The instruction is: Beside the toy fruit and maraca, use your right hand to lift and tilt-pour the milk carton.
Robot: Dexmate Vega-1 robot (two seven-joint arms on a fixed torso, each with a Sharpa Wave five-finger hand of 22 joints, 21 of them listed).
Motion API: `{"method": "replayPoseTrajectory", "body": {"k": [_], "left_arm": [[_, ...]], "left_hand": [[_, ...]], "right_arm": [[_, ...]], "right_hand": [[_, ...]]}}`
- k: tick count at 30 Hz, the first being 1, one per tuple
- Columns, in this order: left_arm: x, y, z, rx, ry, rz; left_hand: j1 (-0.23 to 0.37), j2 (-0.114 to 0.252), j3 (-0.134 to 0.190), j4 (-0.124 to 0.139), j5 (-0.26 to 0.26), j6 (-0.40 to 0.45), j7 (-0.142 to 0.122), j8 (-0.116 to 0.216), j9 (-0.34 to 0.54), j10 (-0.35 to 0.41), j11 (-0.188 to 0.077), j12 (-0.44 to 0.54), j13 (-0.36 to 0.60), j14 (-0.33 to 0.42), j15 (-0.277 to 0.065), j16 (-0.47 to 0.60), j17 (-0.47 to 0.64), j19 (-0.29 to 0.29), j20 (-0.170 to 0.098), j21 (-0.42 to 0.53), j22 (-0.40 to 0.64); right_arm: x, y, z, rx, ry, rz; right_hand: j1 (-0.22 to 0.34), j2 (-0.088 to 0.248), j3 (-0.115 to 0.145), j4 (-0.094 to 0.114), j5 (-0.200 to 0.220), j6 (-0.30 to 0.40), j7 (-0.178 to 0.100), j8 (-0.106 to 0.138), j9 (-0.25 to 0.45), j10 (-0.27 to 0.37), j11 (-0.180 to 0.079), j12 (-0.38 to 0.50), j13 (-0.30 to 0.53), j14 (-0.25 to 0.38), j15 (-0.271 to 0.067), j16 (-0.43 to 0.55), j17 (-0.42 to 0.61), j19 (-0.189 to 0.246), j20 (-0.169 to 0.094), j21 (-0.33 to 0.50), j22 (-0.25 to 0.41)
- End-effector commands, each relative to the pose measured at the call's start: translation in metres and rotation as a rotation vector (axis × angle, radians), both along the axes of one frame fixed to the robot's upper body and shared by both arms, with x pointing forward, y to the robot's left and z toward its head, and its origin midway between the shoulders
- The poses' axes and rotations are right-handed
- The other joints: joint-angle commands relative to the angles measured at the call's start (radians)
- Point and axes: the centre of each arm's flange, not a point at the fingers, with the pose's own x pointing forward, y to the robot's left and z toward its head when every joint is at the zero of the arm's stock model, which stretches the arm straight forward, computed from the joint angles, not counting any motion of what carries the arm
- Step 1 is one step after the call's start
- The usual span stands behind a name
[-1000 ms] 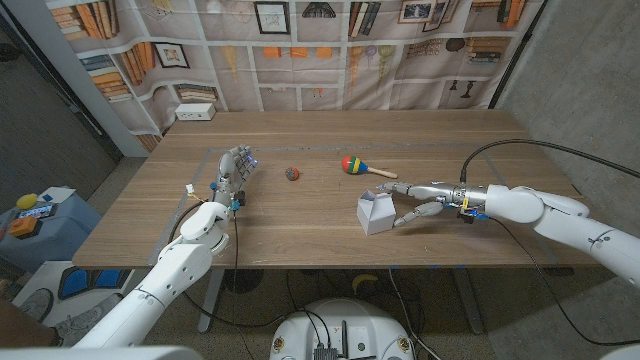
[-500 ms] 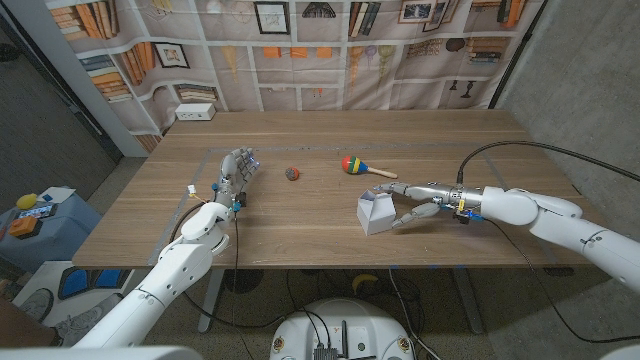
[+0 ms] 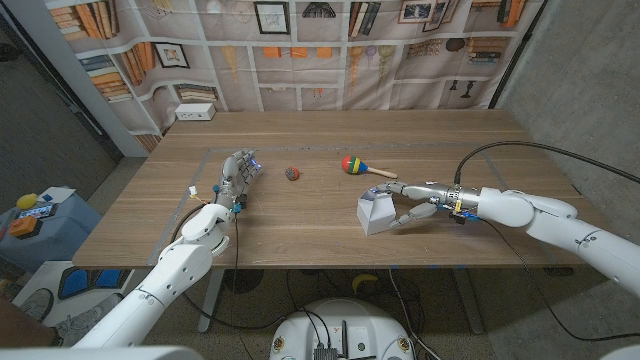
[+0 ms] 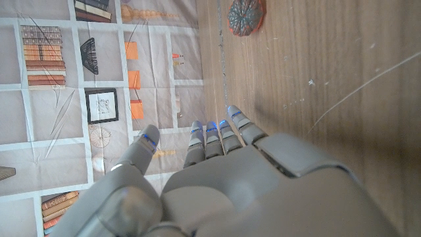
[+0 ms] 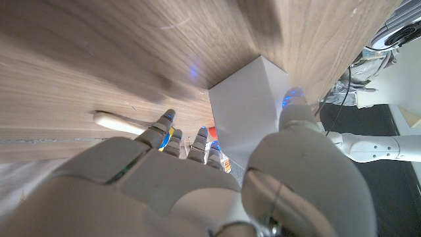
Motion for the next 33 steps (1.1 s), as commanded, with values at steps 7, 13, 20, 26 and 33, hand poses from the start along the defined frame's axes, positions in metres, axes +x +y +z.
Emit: {"method": "replayPoseTrajectory", "body": {"k": [7,13,20,26,33], "left_arm": [[-0.0011,0.0029,-0.0041,0.016,0.042,0.011],[-0.001,0.0025,-0.0063,0.016,0.041,0.002],[-0.0011,0.0017,-0.0081,0.015,0.049,0.008],[-0.0009,0.0013,-0.0079,0.014,0.046,0.005],[0.0003,0.0003,-0.008,0.012,0.047,0.001]], "left_hand": [[0.009,0.074,0.009,0.001,-0.001,0.012,-0.001,-0.004,0.003,0.011,0.0,0.001,0.005,0.015,0.0,0.006,0.007,0.01,0.0,-0.002,0.005],[0.01,0.074,0.011,0.002,-0.001,0.013,0.0,-0.004,0.003,0.012,0.003,0.0,0.006,0.016,0.001,0.005,0.006,0.01,0.002,-0.003,0.005],[0.009,0.075,0.012,0.004,-0.001,0.013,0.0,-0.005,0.004,0.012,0.005,-0.001,0.006,0.016,0.003,0.005,0.007,0.011,0.002,-0.003,0.005],[0.009,0.075,0.013,0.005,-0.001,0.012,-0.001,-0.005,0.004,0.012,0.001,-0.001,0.006,0.016,0.003,0.004,0.007,0.011,0.004,-0.004,0.005],[0.009,0.076,0.013,0.006,-0.001,0.012,-0.004,-0.006,0.004,0.013,0.0,-0.002,0.006,0.017,0.003,0.004,0.007,0.011,0.004,-0.004,0.005]], "right_arm": [[-0.001,0.0046,0.0019,0.026,-0.035,0.015],[-0.002,0.0053,0.0026,0.035,-0.05,0.019],[-0.0027,0.0053,0.0043,0.043,-0.062,0.018],[-0.0032,0.0053,0.0065,0.044,-0.068,0.022],[-0.0047,0.0055,0.0096,0.05,-0.07,0.029]], "right_hand": [[0.048,-0.014,0.018,0.005,0.017,0.133,-0.048,0.053,-0.002,0.111,-0.027,0.024,0.003,0.07,-0.033,0.03,-0.002,0.06,-0.007,0.004,0.003],[0.055,-0.017,0.019,0.009,0.023,0.21,-0.057,0.082,-0.003,0.173,-0.043,0.034,0.006,0.11,-0.051,0.047,0.001,0.094,-0.014,0.007,0.003],[0.059,-0.019,0.02,0.012,0.031,0.267,-0.059,0.102,-0.003,0.223,-0.055,0.041,0.01,0.15,-0.072,0.065,0.003,0.12,-0.019,0.007,0.004],[0.062,-0.017,0.02,0.014,0.036,0.31,-0.06,0.118,-0.003,0.266,-0.058,0.049,0.014,0.173,-0.079,0.076,0.005,0.137,-0.022,0.006,0.004],[0.06,-0.014,0.019,0.017,0.039,0.341,-0.067,0.13,-0.002,0.306,-0.059,0.055,0.018,0.204,-0.097,0.091,0.008,0.153,-0.025,0.005,0.004]]}}
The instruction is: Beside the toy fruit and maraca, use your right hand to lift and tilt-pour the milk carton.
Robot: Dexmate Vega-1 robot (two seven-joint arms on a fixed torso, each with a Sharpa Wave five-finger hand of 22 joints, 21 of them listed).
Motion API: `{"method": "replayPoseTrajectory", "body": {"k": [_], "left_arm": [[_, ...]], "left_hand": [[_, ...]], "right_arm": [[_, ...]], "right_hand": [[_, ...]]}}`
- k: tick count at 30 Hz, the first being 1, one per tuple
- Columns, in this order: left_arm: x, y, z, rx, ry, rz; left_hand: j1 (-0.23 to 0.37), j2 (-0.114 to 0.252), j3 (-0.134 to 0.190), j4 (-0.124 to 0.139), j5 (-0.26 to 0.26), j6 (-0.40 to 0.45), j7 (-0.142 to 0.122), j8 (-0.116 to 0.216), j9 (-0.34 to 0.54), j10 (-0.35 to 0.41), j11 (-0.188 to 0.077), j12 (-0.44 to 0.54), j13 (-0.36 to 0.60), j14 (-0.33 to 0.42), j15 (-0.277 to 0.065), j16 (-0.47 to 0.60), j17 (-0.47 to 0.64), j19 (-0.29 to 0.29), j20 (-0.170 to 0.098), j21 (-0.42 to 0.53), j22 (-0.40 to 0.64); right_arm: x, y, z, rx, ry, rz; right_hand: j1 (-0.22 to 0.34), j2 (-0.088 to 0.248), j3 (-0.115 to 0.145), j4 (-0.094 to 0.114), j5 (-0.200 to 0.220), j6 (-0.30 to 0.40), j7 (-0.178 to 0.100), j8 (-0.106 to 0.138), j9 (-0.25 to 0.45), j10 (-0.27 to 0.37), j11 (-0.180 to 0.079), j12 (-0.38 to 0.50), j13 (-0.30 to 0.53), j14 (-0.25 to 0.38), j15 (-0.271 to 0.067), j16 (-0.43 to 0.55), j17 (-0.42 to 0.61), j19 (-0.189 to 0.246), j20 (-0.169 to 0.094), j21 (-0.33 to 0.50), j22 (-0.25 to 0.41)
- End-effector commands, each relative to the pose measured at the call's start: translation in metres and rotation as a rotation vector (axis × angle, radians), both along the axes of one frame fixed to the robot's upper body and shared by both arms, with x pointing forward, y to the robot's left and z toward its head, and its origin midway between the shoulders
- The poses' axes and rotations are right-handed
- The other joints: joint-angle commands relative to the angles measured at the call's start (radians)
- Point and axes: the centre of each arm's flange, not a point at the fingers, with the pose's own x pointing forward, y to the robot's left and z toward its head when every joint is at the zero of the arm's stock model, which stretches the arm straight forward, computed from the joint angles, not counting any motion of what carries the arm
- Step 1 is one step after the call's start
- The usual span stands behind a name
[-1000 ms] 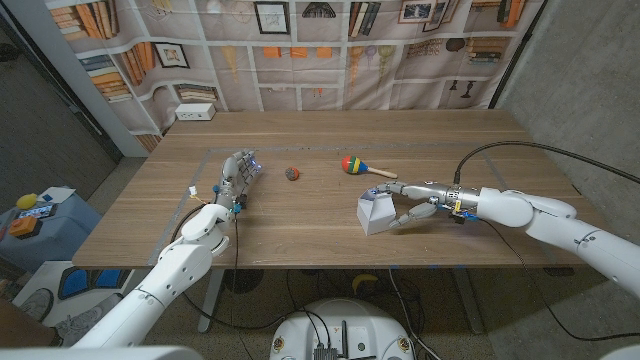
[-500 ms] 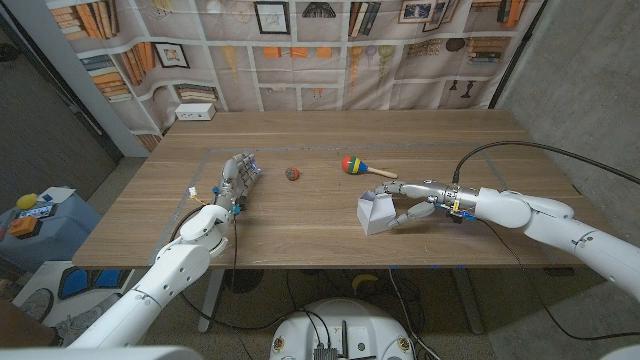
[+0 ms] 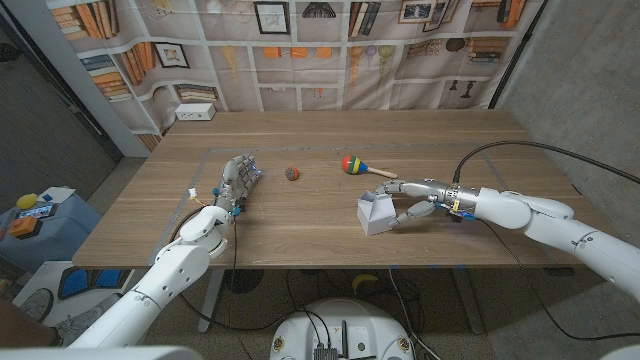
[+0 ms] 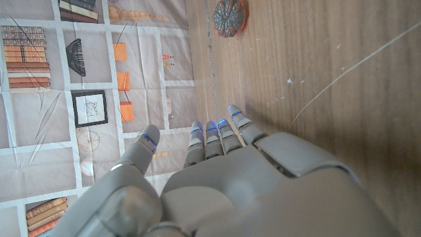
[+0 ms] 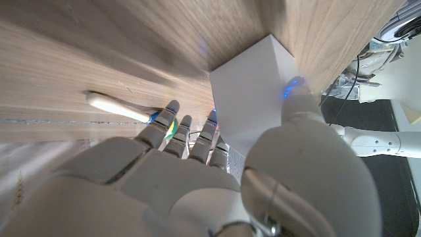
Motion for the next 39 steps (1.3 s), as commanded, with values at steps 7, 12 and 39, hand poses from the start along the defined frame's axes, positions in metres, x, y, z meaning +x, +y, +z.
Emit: {"method": "replayPoseTrajectory", "body": {"k": [7,12,39], "left_arm": [[0.002,-0.001,-0.001,-0.003,0.002,-0.009],[0.002,-0.001,0.001,-0.001,-0.005,-0.012],[0.017,-0.004,0.022,0.044,-0.069,-0.069]], "left_hand": [[0.009,0.076,0.01,0.004,-0.001,0.01,-0.009,0.0,0.004,0.007,-0.004,-0.003,0.006,0.007,0.003,0.004,0.002,0.005,0.0,-0.001,0.005],[0.01,0.077,0.01,0.004,-0.001,0.011,-0.011,0.0,0.004,0.007,-0.004,-0.003,0.006,0.007,0.004,0.003,0.002,0.006,0.002,-0.001,0.005],[0.012,0.078,0.011,0.007,-0.001,0.009,-0.013,-0.002,0.005,0.002,-0.003,-0.007,0.006,0.005,0.008,0.002,0.002,0.006,0.003,-0.002,0.006]], "right_arm": [[-0.004,0.001,0.01,0.02,-0.013,0.017],[-0.006,0.002,0.014,0.023,-0.014,0.013],[-0.019,0.005,0.048,0.06,-0.045,-0.041]], "right_hand": [[-0.001,0.005,0.001,0.009,0.007,0.037,0.003,0.014,0.002,0.046,0.006,0.014,0.008,0.036,-0.04,0.019,0.007,0.035,-0.006,0.008,0.002],[0.0,0.005,0.0,0.008,0.008,0.053,0.007,0.02,0.003,0.07,0.01,0.018,0.012,0.057,-0.049,0.03,0.009,0.046,-0.01,0.007,0.002],[0.006,0.02,0.002,0.01,0.005,0.119,0.005,0.046,0.004,0.141,-0.007,0.026,0.024,0.112,-0.075,0.06,0.014,0.087,-0.021,0.008,0.003]]}}
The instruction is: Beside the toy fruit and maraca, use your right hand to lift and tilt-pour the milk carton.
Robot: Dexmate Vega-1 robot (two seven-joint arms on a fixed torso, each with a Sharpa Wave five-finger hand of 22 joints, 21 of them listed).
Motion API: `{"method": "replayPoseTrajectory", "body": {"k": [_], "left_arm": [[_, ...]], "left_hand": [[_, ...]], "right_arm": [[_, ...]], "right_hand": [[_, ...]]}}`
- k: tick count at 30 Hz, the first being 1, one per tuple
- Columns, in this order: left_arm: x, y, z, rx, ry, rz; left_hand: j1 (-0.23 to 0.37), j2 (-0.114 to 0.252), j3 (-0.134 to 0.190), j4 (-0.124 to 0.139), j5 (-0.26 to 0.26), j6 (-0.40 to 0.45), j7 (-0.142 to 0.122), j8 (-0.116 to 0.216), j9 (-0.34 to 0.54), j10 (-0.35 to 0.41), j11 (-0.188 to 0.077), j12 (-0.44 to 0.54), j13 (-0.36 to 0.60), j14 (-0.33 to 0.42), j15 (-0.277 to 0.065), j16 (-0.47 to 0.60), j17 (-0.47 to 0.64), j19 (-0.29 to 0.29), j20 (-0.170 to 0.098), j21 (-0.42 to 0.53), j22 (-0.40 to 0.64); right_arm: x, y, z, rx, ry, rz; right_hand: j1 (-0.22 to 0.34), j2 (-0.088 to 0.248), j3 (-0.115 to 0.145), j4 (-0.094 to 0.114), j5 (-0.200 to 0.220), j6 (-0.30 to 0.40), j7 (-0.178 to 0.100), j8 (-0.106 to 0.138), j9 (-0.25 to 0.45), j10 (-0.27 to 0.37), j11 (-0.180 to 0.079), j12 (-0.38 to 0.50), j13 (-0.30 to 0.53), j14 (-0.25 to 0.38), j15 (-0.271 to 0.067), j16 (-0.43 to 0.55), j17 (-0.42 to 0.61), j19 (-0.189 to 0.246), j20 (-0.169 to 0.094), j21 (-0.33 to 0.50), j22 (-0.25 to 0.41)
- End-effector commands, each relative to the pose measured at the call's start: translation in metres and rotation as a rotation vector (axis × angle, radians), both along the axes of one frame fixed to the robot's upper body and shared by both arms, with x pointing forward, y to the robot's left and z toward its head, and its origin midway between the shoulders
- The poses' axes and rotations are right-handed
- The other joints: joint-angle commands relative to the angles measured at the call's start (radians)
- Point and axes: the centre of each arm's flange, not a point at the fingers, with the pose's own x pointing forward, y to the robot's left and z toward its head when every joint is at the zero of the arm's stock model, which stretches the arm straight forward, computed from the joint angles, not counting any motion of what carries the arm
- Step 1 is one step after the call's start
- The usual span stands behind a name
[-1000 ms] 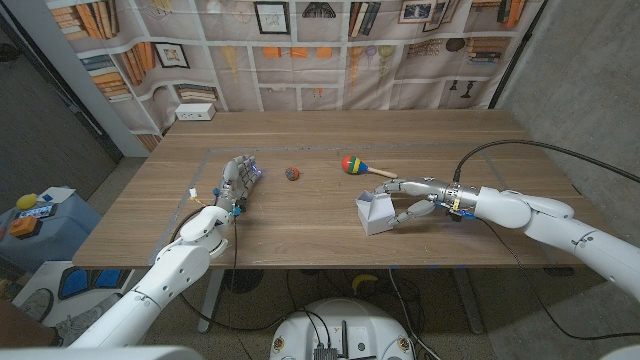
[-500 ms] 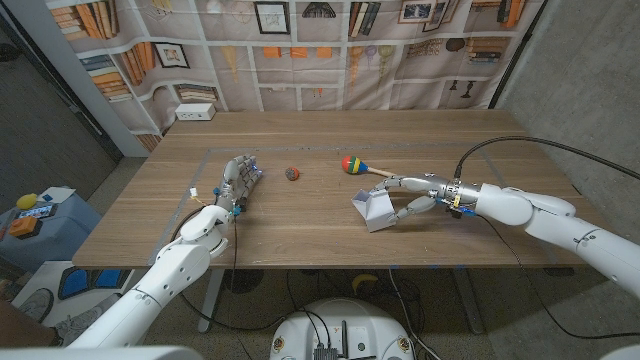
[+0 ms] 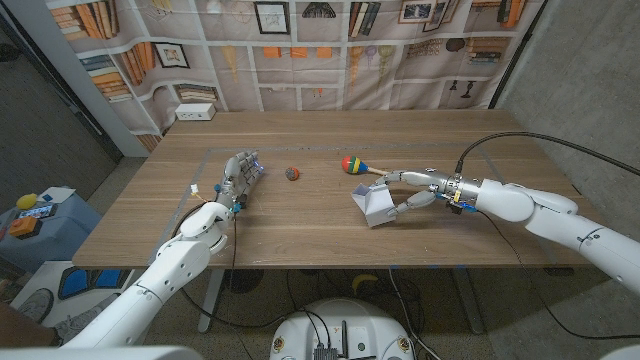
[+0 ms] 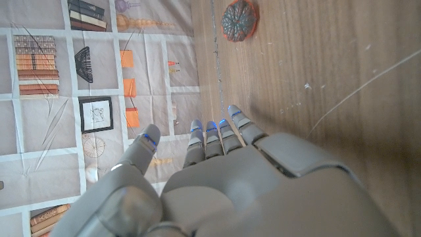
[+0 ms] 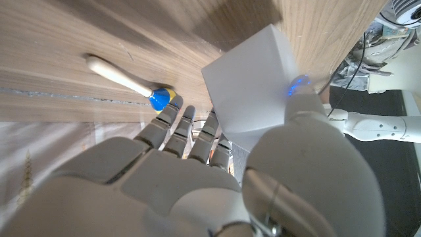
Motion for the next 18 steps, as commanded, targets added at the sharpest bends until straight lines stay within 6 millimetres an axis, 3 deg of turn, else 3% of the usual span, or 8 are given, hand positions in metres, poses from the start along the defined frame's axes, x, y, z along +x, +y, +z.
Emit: {"method": "replayPoseTrajectory", "body": {"k": [1,18], "left_arm": [[0.009,-0.003,0.012,0.026,-0.047,-0.032],[0.014,0.004,0.03,0.053,-0.106,-0.036]], "left_hand": [[0.012,0.078,0.007,0.003,-0.001,0.002,-0.007,-0.002,0.005,0.002,-0.002,-0.002,0.001,0.005,0.009,0.002,0.003,0.006,0.003,-0.002,0.006],[0.014,0.076,0.007,0.002,-0.002,0.006,-0.006,-0.001,0.006,0.002,-0.004,-0.003,0.001,0.002,0.009,0.0,0.002,0.006,0.002,-0.003,0.006]], "right_arm": [[-0.008,0.0,0.02,0.016,-0.017,-0.039],[-0.022,0.009,0.05,-0.023,-0.026,-0.104]], "right_hand": [[-0.002,0.012,0.002,0.002,0.002,0.01,0.0,0.004,0.002,0.013,0.001,0.005,0.006,0.008,-0.077,0.007,0.005,0.01,-0.001,0.008,0.003],[-0.007,0.02,0.001,0.005,-0.001,0.013,0.0,0.005,0.003,0.026,-0.005,0.002,0.01,0.017,-0.08,0.015,0.007,0.016,-0.001,0.006,0.004]]}}
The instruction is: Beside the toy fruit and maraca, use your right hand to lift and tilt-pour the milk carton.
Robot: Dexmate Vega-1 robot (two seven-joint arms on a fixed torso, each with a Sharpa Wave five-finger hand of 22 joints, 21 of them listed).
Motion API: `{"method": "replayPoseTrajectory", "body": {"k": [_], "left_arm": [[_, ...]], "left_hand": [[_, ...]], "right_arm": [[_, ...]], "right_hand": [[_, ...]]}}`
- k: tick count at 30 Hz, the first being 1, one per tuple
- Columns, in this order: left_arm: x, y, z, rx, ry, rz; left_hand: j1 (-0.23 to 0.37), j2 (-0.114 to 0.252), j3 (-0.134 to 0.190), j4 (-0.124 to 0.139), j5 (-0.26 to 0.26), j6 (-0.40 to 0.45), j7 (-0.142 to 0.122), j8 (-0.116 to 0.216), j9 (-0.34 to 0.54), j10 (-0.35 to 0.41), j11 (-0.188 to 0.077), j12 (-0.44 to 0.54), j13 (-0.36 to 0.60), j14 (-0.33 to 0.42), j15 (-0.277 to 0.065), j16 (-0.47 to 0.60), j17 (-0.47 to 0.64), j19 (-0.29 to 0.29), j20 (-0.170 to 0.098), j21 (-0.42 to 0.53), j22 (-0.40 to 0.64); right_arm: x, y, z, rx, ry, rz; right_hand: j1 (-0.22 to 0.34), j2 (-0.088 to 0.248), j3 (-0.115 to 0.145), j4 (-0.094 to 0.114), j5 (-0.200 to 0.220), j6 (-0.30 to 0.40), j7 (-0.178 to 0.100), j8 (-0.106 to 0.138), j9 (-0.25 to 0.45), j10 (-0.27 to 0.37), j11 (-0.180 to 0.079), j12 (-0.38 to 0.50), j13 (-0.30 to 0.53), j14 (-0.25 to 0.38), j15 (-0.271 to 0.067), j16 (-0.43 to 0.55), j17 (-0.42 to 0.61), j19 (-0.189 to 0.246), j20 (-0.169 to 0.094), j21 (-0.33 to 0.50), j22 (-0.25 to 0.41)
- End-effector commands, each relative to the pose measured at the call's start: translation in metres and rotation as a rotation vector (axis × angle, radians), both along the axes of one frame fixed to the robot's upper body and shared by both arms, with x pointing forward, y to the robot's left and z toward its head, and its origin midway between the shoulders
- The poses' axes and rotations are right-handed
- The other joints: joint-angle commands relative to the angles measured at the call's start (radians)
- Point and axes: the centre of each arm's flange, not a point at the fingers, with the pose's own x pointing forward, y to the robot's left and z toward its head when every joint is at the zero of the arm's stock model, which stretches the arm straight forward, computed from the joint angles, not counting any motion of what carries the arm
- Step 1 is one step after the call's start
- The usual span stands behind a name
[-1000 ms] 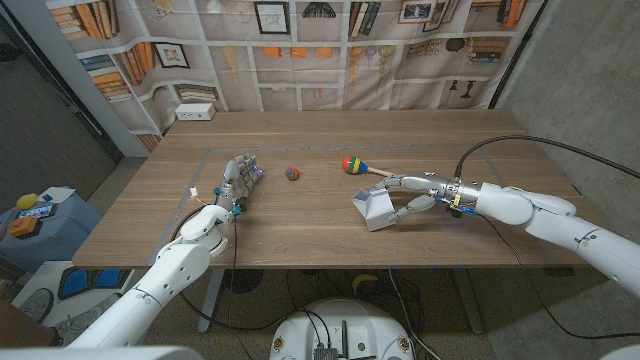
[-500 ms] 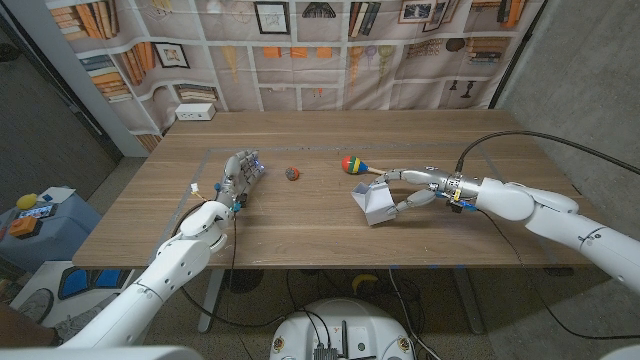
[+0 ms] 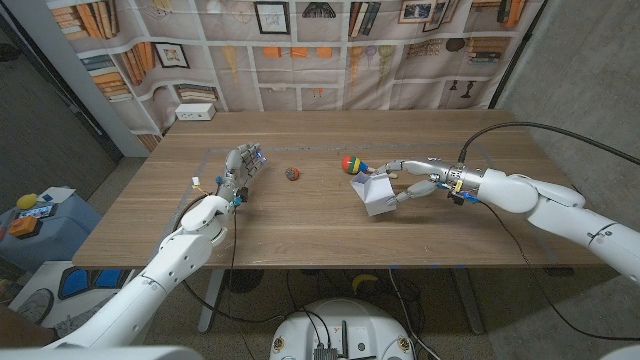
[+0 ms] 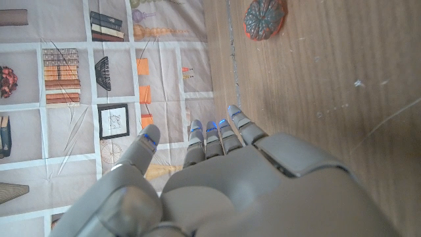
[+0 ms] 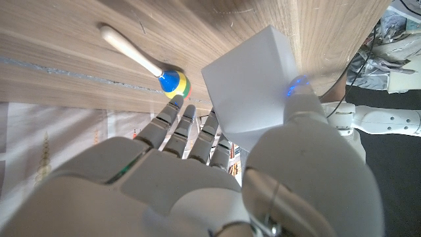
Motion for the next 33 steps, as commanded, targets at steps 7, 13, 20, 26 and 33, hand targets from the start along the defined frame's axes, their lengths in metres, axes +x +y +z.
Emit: {"method": "replayPoseTrajectory", "body": {"k": [7,13,20,26,33], "left_arm": [[0.005,0.008,0.012,0.019,-0.044,-0.009],[0.009,0.011,0.01,0.018,-0.035,-0.014],[0.014,0.013,0.009,0.017,-0.03,-0.02],[0.019,0.013,0.009,0.016,-0.024,-0.026],[0.023,0.014,0.009,0.013,-0.02,-0.027]], "left_hand": [[0.014,0.077,0.007,0.001,-0.002,0.01,-0.005,0.0,0.006,0.003,-0.005,-0.003,0.001,-0.004,0.004,-0.001,0.002,0.006,0.002,-0.003,0.006],[0.015,0.077,0.007,0.001,-0.002,0.01,-0.004,-0.001,0.006,0.003,-0.004,-0.003,0.001,-0.003,0.004,0.0,0.002,0.005,0.002,-0.004,0.006],[0.015,0.077,0.007,0.0,-0.002,0.01,-0.004,-0.001,0.006,0.003,-0.004,-0.003,0.001,-0.002,0.004,0.0,0.002,0.006,0.002,-0.003,0.006],[0.016,0.077,0.007,0.0,-0.002,0.011,-0.004,-0.001,0.006,0.003,-0.004,-0.003,0.001,-0.002,0.005,0.0,0.002,0.006,0.002,-0.004,0.006],[0.016,0.077,0.007,0.001,-0.002,0.01,-0.005,-0.002,0.006,0.003,-0.004,-0.003,0.001,-0.002,0.006,0.001,0.002,0.006,0.002,-0.004,0.006]], "right_arm": [[-0.016,0.009,0.032,-0.063,-0.024,-0.089],[-0.023,0.013,0.039,-0.114,-0.058,-0.131],[-0.028,0.017,0.047,-0.167,-0.089,-0.169],[-0.031,0.02,0.054,-0.206,-0.125,-0.198],[-0.035,0.023,0.061,-0.254,-0.16,-0.235]], "right_hand": [[0.0,0.015,0.001,0.006,-0.002,0.013,0.001,0.005,0.003,0.02,-0.004,0.001,0.008,0.014,-0.073,0.008,0.004,0.013,0.006,0.006,0.004],[-0.001,0.02,0.002,0.007,-0.004,0.015,0.002,0.005,0.003,0.025,-0.004,-0.001,0.01,0.021,-0.077,0.012,0.005,0.019,0.005,0.006,0.004],[-0.001,0.023,0.002,0.007,-0.006,0.009,0.002,0.003,0.003,0.022,-0.001,-0.006,0.012,0.023,-0.077,0.015,0.005,0.026,0.005,0.006,0.004],[-0.001,0.025,0.002,0.006,-0.008,0.009,0.003,0.002,0.004,0.023,-0.002,-0.008,0.014,0.029,-0.079,0.019,0.006,0.035,0.002,0.008,0.004],[-0.001,0.03,0.003,0.007,-0.01,0.011,0.003,0.003,0.004,0.03,-0.003,-0.008,0.016,0.033,-0.081,0.022,0.007,0.039,0.001,0.008,0.004]]}}
